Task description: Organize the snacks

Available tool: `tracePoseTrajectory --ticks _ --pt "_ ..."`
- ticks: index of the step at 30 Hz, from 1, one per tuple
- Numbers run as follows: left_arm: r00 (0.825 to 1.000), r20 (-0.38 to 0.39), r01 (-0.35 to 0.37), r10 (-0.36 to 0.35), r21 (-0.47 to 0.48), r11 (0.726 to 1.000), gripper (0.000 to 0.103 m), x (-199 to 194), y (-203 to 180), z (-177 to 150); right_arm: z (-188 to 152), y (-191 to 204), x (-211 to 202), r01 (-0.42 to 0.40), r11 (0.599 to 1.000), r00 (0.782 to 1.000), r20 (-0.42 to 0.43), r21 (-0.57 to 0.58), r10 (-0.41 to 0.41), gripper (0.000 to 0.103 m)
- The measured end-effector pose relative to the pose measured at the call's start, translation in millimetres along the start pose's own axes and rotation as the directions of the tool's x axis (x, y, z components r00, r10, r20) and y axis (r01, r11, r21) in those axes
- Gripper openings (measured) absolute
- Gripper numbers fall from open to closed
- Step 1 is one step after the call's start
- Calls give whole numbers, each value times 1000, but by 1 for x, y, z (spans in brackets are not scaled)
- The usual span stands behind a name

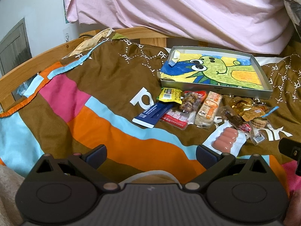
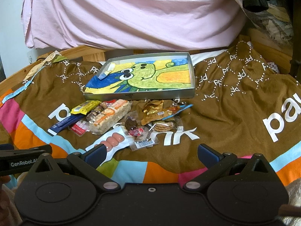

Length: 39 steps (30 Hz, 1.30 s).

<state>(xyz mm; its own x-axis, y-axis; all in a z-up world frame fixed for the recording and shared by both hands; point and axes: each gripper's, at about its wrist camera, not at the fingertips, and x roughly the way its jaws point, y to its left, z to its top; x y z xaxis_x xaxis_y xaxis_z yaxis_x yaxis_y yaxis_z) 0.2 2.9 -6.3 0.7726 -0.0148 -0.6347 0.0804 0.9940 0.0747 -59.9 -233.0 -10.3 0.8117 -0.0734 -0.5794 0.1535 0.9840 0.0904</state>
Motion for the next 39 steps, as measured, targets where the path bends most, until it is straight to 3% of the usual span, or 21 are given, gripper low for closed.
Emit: tracePoseTrajectory --ticks 5,20,25,29,33,39 --pt "999 -14 34 -34 -1 999 103 1 -2 3 5 -1 -7 -3 1000 999 34 13 2 102" --pt "995 -35 91 -91 -11 996 103 4 -2 18 11 -5 1 -12 1000 1000 -20 20 12 102" --pt "983 -54 175 -173 40 984 103 4 -5 35 25 -6 2 -14 1000 1000 -8 -1 14 102" --pt "962 -72 270 -262 125 955 103 12 -11 48 40 -12 7 -59 997 998 -2 -52 59 102" --pt "916 -120 399 -382 178 899 103 30 -19 56 58 -21 17 -212 973 977 -31 -89 210 102" --pt "856 -191 514 -480 215 830 103 56 -35 54 73 -24 40 -297 944 952 -121 -146 281 102"
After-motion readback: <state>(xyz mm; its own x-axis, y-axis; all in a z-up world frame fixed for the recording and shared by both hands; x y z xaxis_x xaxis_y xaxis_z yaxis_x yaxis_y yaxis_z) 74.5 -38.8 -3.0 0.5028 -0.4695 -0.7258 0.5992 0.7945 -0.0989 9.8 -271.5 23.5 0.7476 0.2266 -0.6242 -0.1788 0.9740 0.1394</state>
